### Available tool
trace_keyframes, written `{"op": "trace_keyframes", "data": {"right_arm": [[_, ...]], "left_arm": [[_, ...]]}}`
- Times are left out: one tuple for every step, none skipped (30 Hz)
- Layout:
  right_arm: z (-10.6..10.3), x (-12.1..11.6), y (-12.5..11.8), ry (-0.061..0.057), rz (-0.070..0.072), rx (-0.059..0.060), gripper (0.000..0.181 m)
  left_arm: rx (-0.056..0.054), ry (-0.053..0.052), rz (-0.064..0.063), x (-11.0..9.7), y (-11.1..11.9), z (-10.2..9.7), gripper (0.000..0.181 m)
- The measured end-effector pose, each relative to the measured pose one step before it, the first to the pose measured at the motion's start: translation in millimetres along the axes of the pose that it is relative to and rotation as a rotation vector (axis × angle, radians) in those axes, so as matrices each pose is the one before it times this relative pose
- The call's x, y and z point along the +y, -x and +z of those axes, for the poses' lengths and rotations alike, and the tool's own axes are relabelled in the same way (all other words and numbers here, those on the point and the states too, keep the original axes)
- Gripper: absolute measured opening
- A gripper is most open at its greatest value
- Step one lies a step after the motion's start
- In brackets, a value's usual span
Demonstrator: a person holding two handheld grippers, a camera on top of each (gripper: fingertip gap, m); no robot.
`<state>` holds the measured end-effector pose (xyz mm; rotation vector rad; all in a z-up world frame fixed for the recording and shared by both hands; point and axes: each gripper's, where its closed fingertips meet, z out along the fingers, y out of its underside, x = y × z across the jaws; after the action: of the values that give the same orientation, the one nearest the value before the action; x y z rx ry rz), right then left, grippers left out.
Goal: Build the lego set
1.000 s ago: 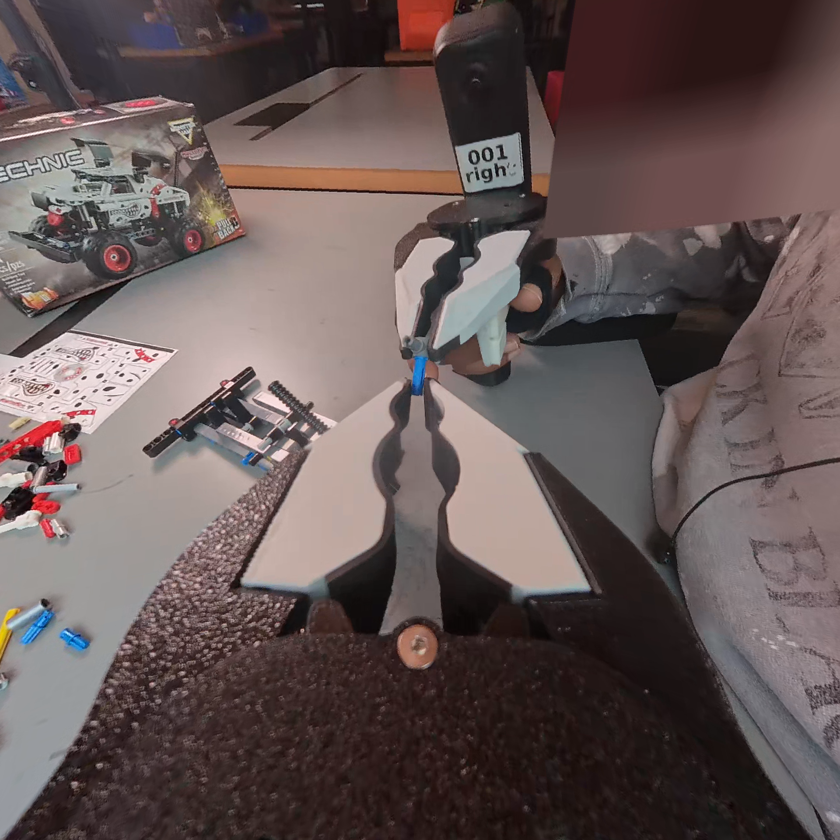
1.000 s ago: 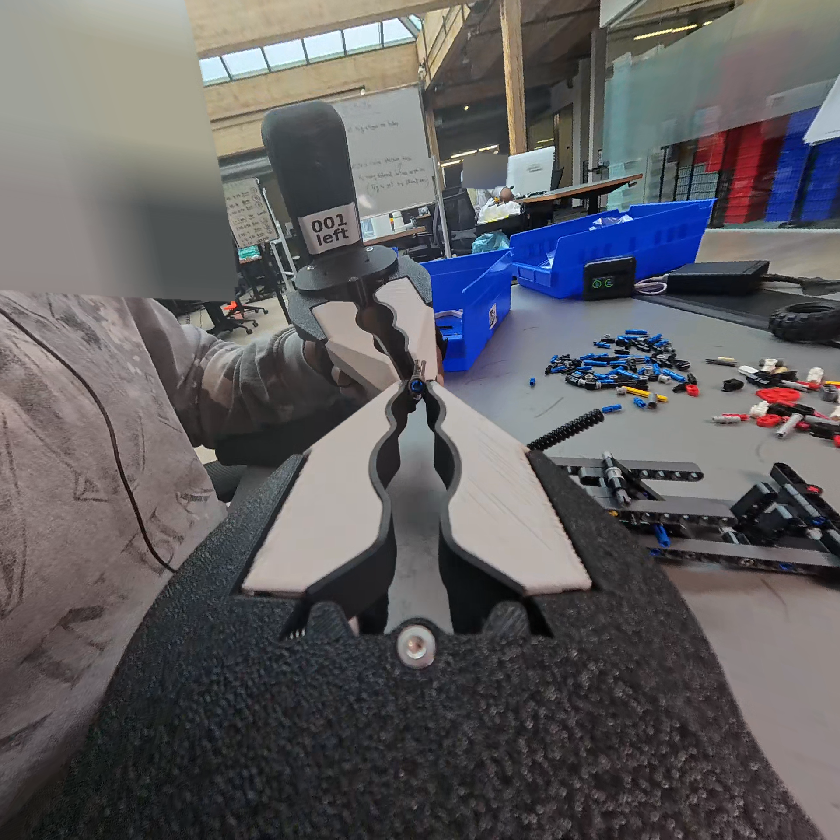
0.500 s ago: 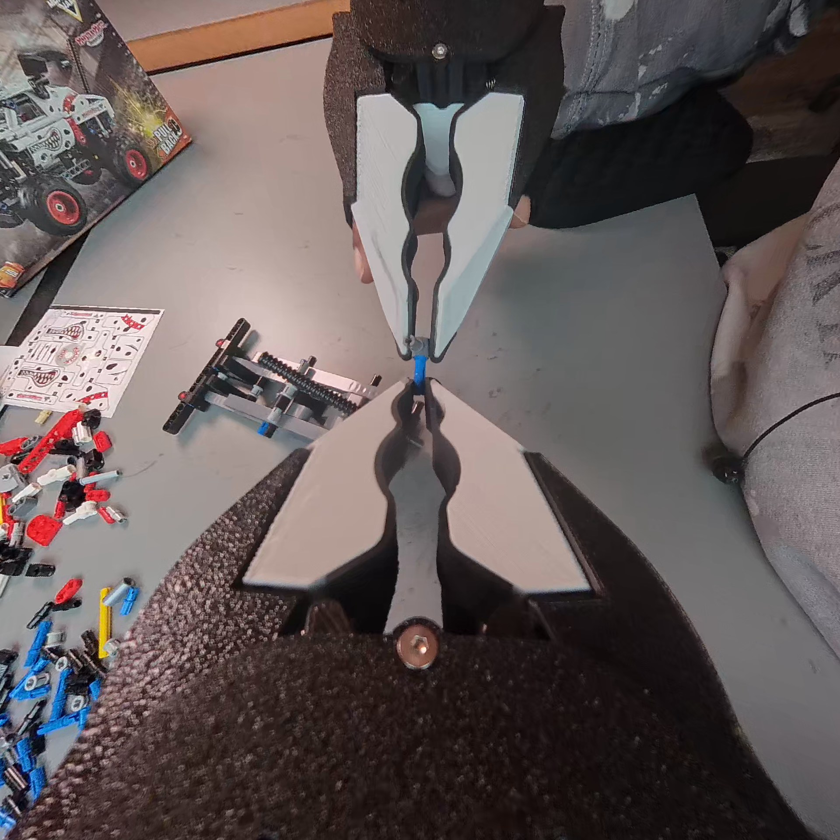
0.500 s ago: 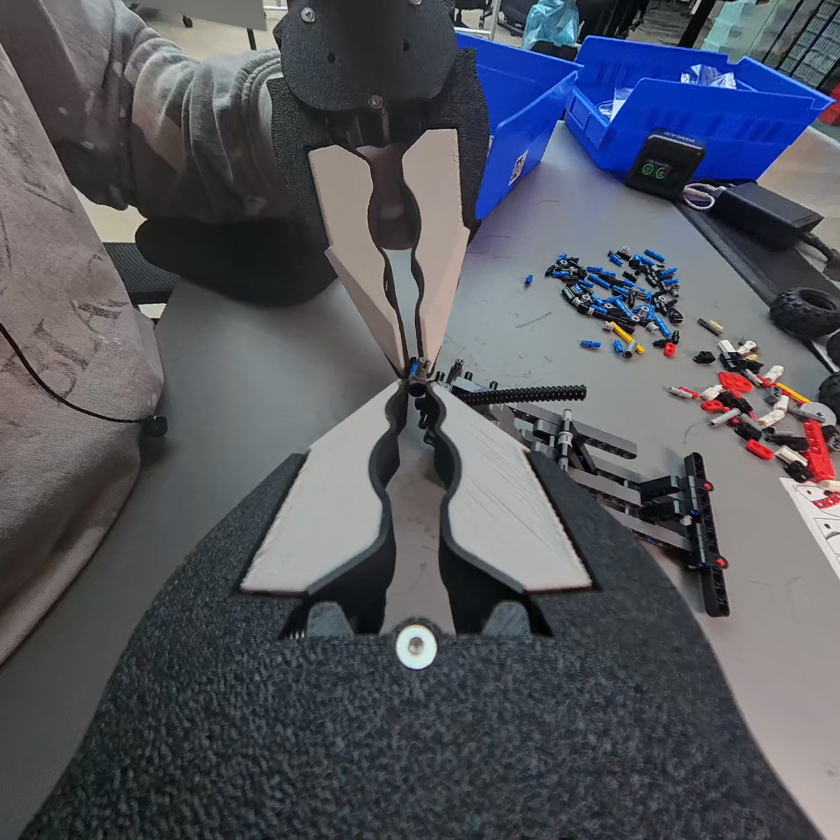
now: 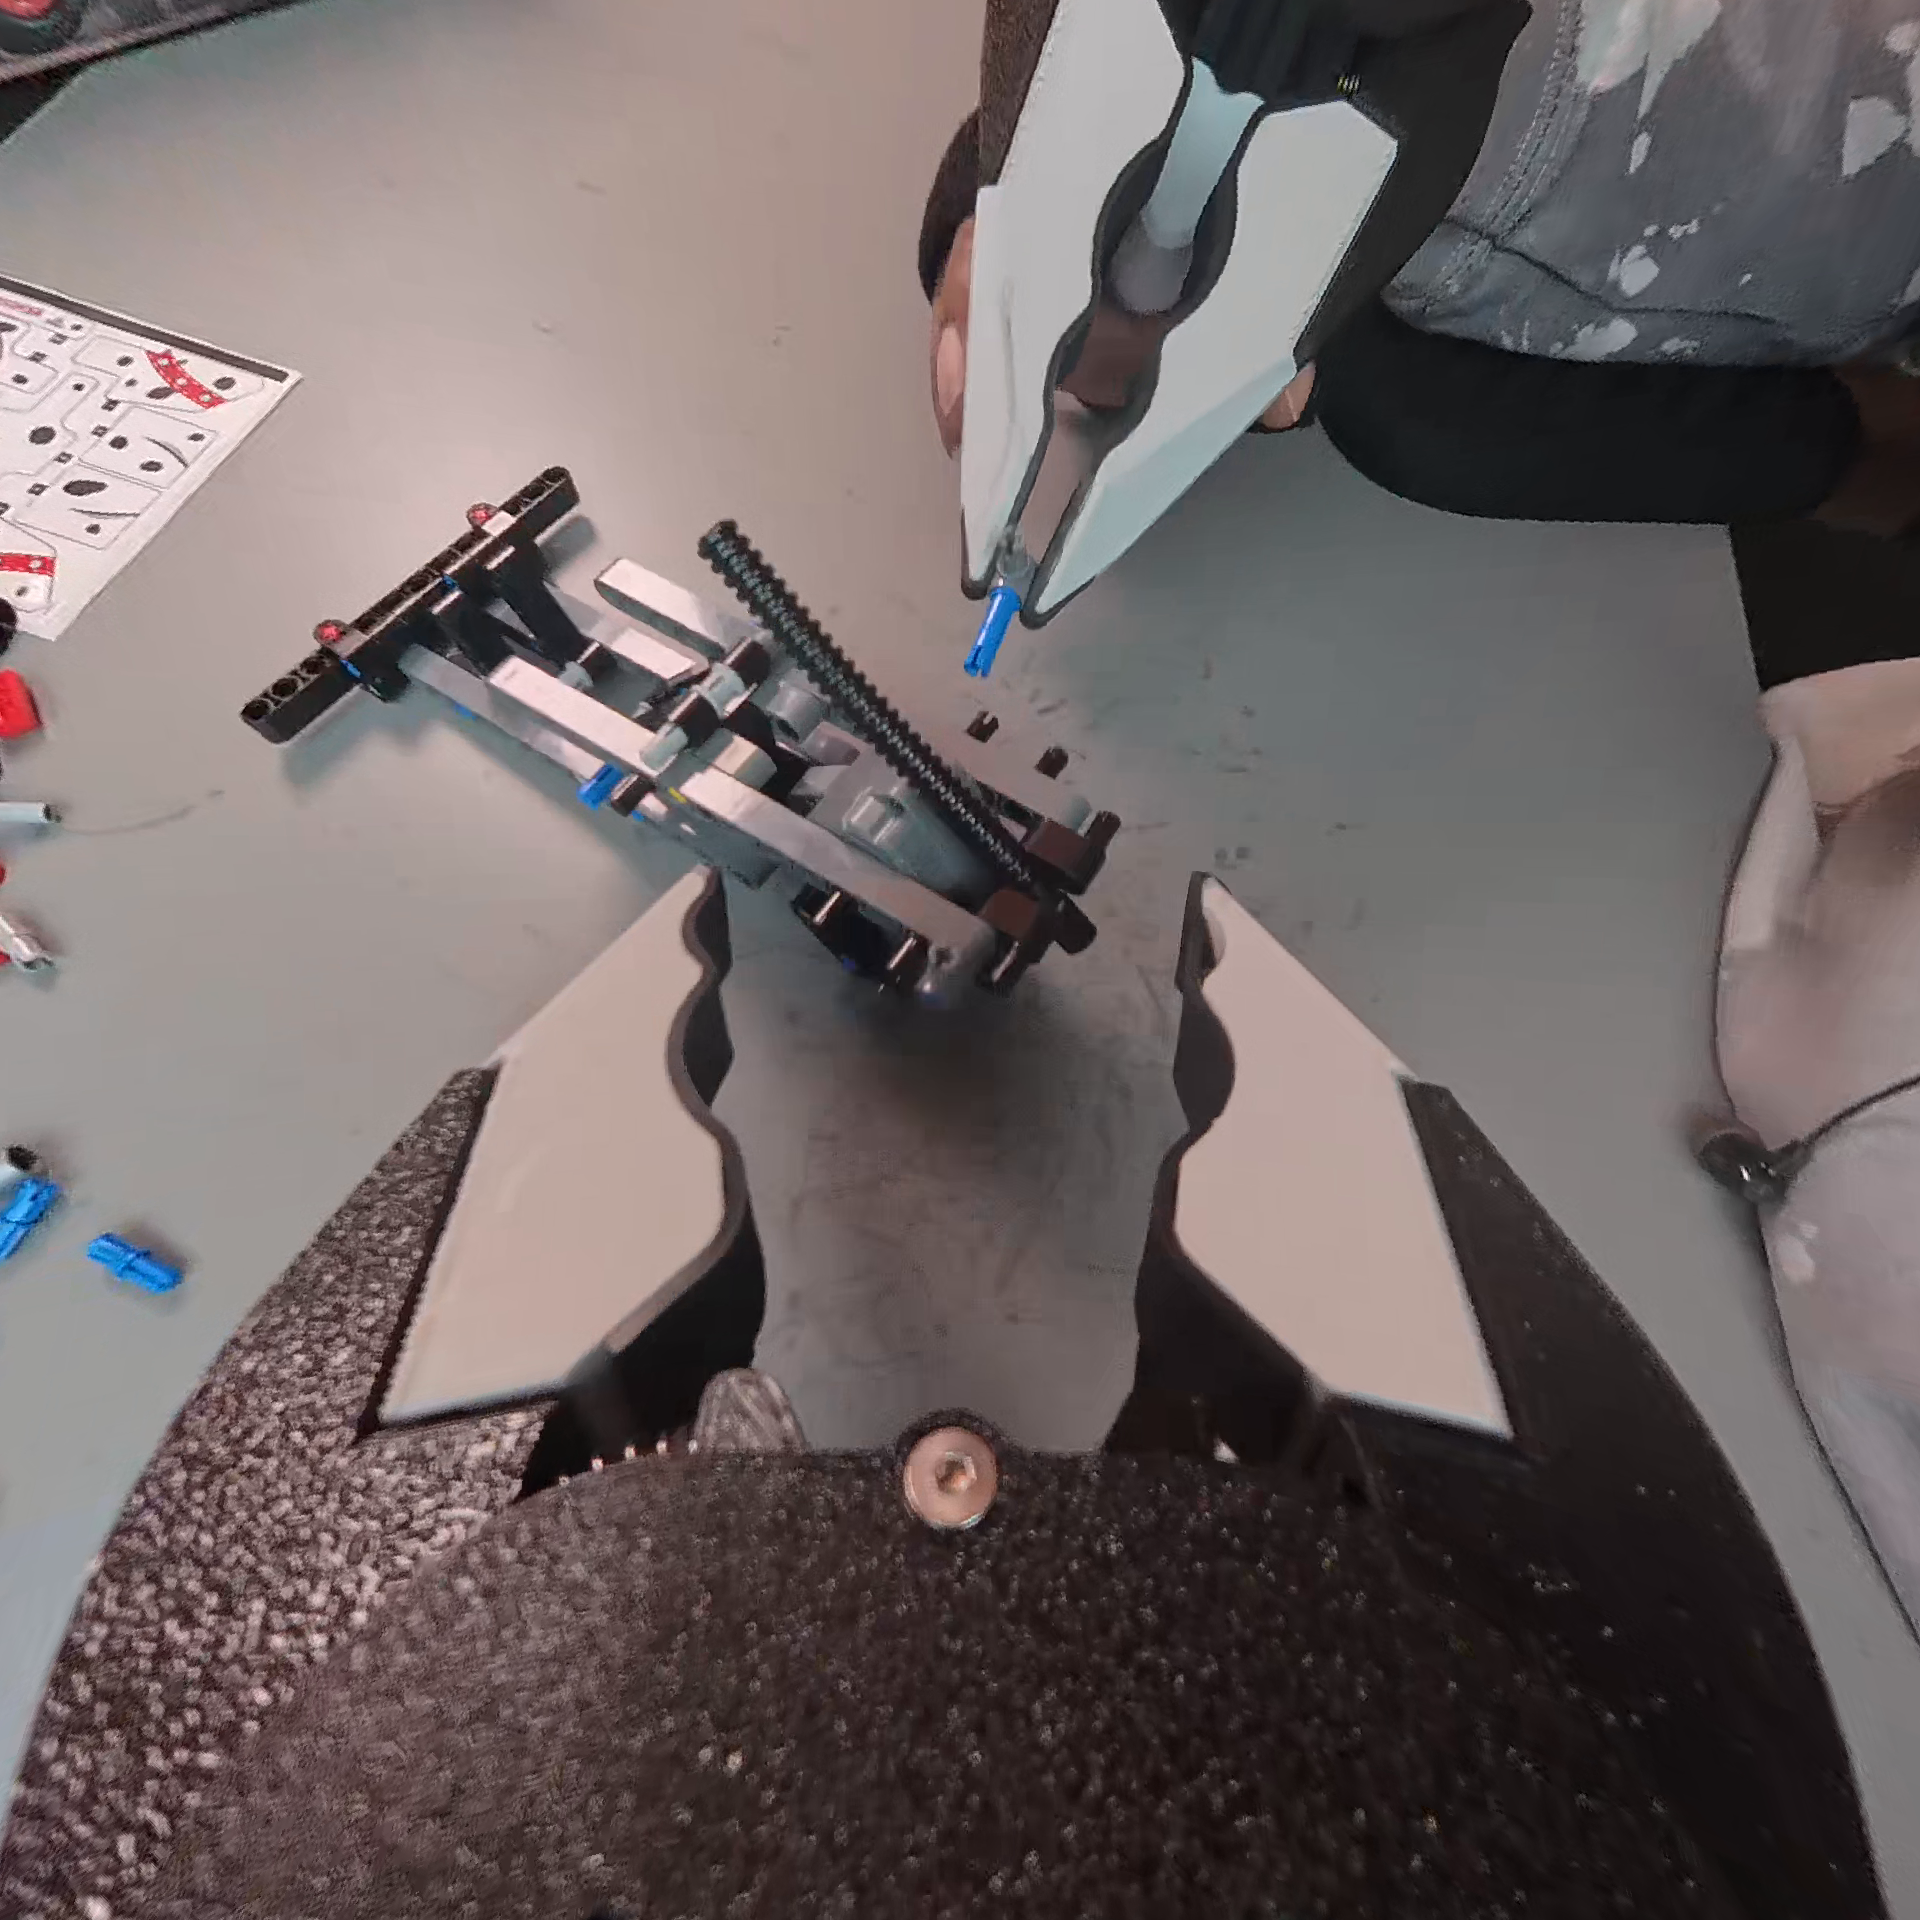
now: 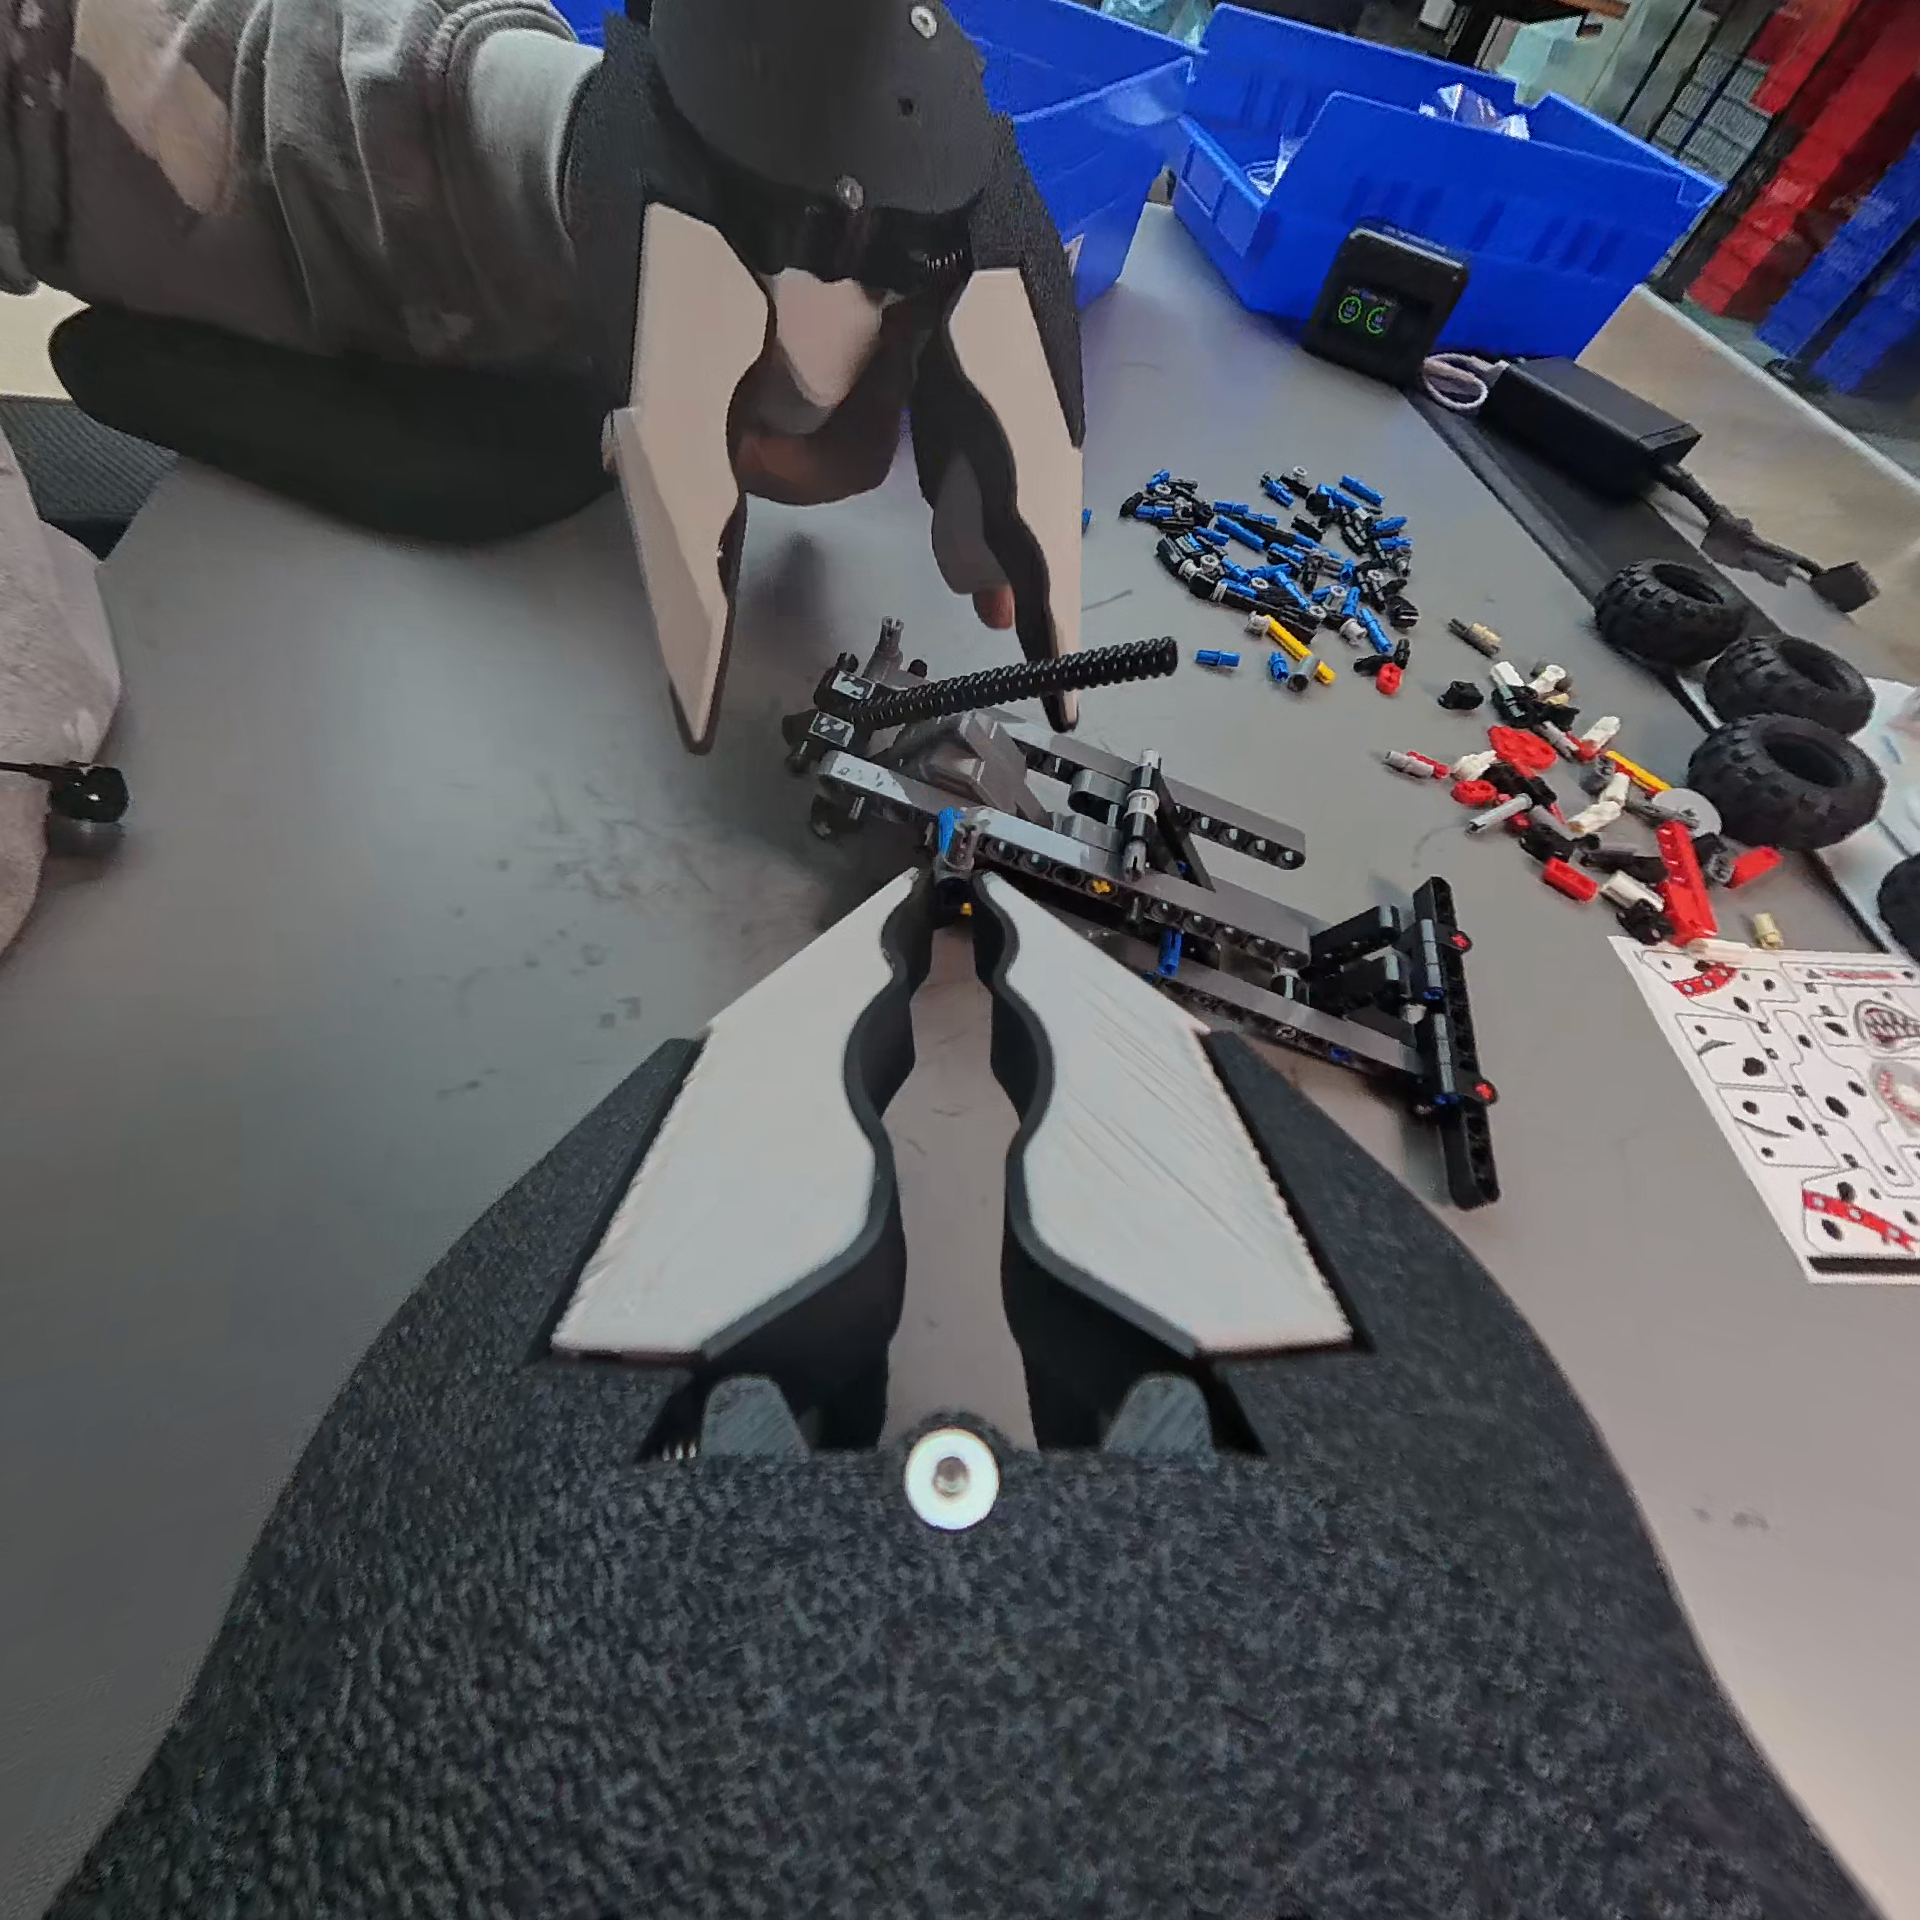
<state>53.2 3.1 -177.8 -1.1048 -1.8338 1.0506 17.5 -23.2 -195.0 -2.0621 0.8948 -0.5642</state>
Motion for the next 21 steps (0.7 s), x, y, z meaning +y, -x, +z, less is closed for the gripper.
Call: {"op": "trace_keyframes", "data": {"right_arm": [[1.48, -1.69, -4.28, -0.0111, -0.0126, -0.0023, 0.006], [1.39, -1.93, -5.41, -0.014, -0.0007, -0.004, 0.007], [1.17, -1.67, -5.98, -0.0117, 0.0064, -0.0044, 0.006], [0.82, -1.46, -6.87, -0.0073, 0.0062, 0.0035, 0.006], [0.53, -2.33, -6.66, -0.0094, 0.0005, 0.0099, 0.006], [0.19, -2.54, -4.66, -0.0107, 0.0014, 0.0072, 0.006], [-0.16, -1.69, -2.55, -0.0075, 0.0034, 0.0045, 0.006], [-0.6, 0.21, -1.69, 0.0001, 0.0005, 0.0086, 0.006], [-1.28, 2.75, -1.33, 0.012, -0.0051, 0.0124, 0.007], [-1.95, 3.74, -1.1, 0.015, -0.0038, 0.012, 0.006], [-2.75, 2.71, -0.41, 0.0081, 0.0077, 0.0066, 0.006], [-3.13, 0.86, 1.47, -0.0038, 0.0182, -0.0055, 0.006], [-2.74, 1.09, 2.22, -0.0021, 0.0225, -0.0096, 0.006], [-1.89, 3.15, 1.55, 0.0107, 0.0137, -0.002, 0.006], [-1.16, 4.12, 1.99, 0.014, -0.0018, -0.0012, 0.006], [-0.18, 3.75, 2.77, 0.011, 0.0009, -0.0067, 0.006], [0.31, 1.93, 2.5, 0.0051, 0.0038, -0.0089, 0.006], [0.16, -1.47, 0.74, -0.0054, -0.0014, 0.0016, 0.006], [0.76, -1.63, 1.37, -0.008, 0.0083, -0.0069, 0.006], [1.5, 1.07, 0.88, 0.0103, 0.0016, -0.0052, 0.006], [1.71, 2.03, 0.41, 0.0163, -0.0067, 0.0005, 0.007]], "left_arm": [[-0.0156, 0.0078, -0.0088, -0.88, 0.43, 6.51, 0.09], [-0.0218, 0.0139, -0.0125, -0.26, 1.62, 6.18, 0.089], [-0.0307, 0.0177, -0.0156, 0.67, 3.62, 5.37, 0.082], [-0.0161, 0.0083, -0.0199, 0.08, 1.76, 4.41, 0.078], [-0.0045, -0.0044, -0.0332, -1.37, 0.32, 3.23, 0.074], [-0.0105, -0.0058, -0.0373, -1.56, 1.39, 2.53, 0.067], [-0.0216, -0.0059, -0.0289, -1.39, 3.02, 2.04, 0.066], [-0.0319, -0.0053, -0.0236, -1.75, 4.2, 1.52, 0.065], [-0.0367, -0.0033, -0.0239, -1.81, 4.7, 1.51, 0.065], [-0.0305, -0.0045, -0.0213, -1.91, 3.6, 1.76, 0.065], [-0.0199, -0.0065, -0.0184, -1.86, 2.19, 1.83, 0.065], [-0.0163, -0.0066, -0.0173, -1.7, 1.36, 1.7, 0.065], [-0.0162, -0.0046, -0.0103, -1.33, 1.25, 1.42, 0.065], [-0.0135, -0.0037, -0.0049, -0.98, 0.92, 1.31, 0.065], [-0.0071, -0.0045, -0.0051, -0.83, 0.61, 0.9, 0.065], [-0.0014, -0.0051, -0.0039, -0.55, 0.22, 0.59, 0.065], [0.0009, -0.0046, -0.0024, -0.26, 0.15, 0.23, 0.065], [0.0008, -0.0034, -0.0011, -0.16, 0.05, -0.07, 0.065], [0.0, -0.0028, 0.0005, -0.12, 0.01, 0.01, 0.065], [-0.0005, -0.0028, 0.0002, -0.06, -0.02, 0.11, 0.065], [-0.0004, -0.003, -0.0005, -0.11, -0.14, -0.01, 0.065]]}}
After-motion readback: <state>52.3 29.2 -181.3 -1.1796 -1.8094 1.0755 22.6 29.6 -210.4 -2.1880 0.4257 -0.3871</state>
